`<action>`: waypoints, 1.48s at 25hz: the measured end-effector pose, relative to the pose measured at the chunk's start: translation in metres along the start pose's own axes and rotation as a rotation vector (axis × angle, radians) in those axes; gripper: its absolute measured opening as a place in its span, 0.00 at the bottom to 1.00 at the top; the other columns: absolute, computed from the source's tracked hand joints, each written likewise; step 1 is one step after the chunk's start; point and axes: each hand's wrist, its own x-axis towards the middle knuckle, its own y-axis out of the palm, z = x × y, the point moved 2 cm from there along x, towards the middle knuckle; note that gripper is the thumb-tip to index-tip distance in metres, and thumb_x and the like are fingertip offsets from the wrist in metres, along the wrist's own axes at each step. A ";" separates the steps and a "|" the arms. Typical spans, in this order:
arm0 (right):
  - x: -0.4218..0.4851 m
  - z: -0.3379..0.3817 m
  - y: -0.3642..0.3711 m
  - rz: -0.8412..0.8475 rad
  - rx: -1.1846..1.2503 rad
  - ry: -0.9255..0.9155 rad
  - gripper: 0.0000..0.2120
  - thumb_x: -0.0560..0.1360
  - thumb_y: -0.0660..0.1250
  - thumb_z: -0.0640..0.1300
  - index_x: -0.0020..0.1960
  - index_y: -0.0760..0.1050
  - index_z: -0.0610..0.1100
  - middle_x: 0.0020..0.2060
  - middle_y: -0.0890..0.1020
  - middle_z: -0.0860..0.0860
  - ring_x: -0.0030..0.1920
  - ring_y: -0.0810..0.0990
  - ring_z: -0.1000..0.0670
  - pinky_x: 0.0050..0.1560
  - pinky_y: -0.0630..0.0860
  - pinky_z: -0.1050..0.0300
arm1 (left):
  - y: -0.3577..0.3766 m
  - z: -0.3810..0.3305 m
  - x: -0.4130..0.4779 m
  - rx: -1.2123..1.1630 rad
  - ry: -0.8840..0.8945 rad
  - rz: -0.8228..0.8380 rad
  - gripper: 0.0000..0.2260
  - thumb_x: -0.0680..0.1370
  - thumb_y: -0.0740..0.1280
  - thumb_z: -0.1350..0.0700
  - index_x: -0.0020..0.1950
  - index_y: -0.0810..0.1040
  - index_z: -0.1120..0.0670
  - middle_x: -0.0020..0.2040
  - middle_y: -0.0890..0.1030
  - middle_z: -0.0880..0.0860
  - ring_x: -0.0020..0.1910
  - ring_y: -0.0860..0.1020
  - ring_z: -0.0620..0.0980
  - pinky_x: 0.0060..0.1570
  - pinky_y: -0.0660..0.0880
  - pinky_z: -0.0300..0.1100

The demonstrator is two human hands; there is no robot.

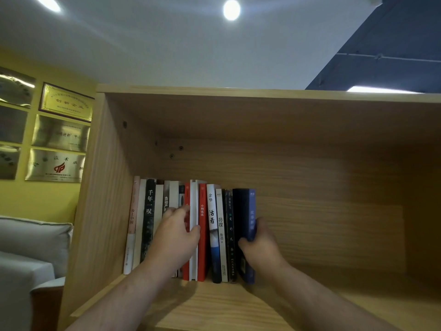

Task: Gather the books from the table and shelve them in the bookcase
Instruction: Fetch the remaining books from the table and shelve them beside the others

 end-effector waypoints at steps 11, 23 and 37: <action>-0.010 -0.016 0.005 0.335 -0.096 0.061 0.31 0.83 0.60 0.51 0.81 0.48 0.59 0.68 0.78 0.49 0.64 0.80 0.49 0.66 0.76 0.52 | 0.014 -0.015 0.008 0.177 0.017 -0.143 0.17 0.75 0.74 0.54 0.60 0.75 0.53 0.54 0.83 0.52 0.51 0.83 0.51 0.48 0.83 0.46; -0.006 -0.022 0.009 0.309 -0.108 -0.033 0.32 0.84 0.60 0.49 0.82 0.48 0.57 0.68 0.77 0.52 0.56 0.78 0.58 0.59 0.76 0.61 | 0.018 -0.017 -0.007 -0.057 -0.031 -0.088 0.25 0.78 0.71 0.59 0.73 0.68 0.50 0.49 0.77 0.42 0.48 0.78 0.42 0.45 0.74 0.32; -0.007 -0.018 0.010 0.326 -0.132 -0.044 0.31 0.84 0.60 0.50 0.81 0.49 0.59 0.66 0.78 0.55 0.62 0.79 0.55 0.67 0.76 0.52 | -0.010 0.006 -0.039 -0.254 -0.006 -0.137 0.23 0.80 0.66 0.62 0.71 0.68 0.42 0.57 0.78 0.45 0.54 0.81 0.46 0.38 0.81 0.38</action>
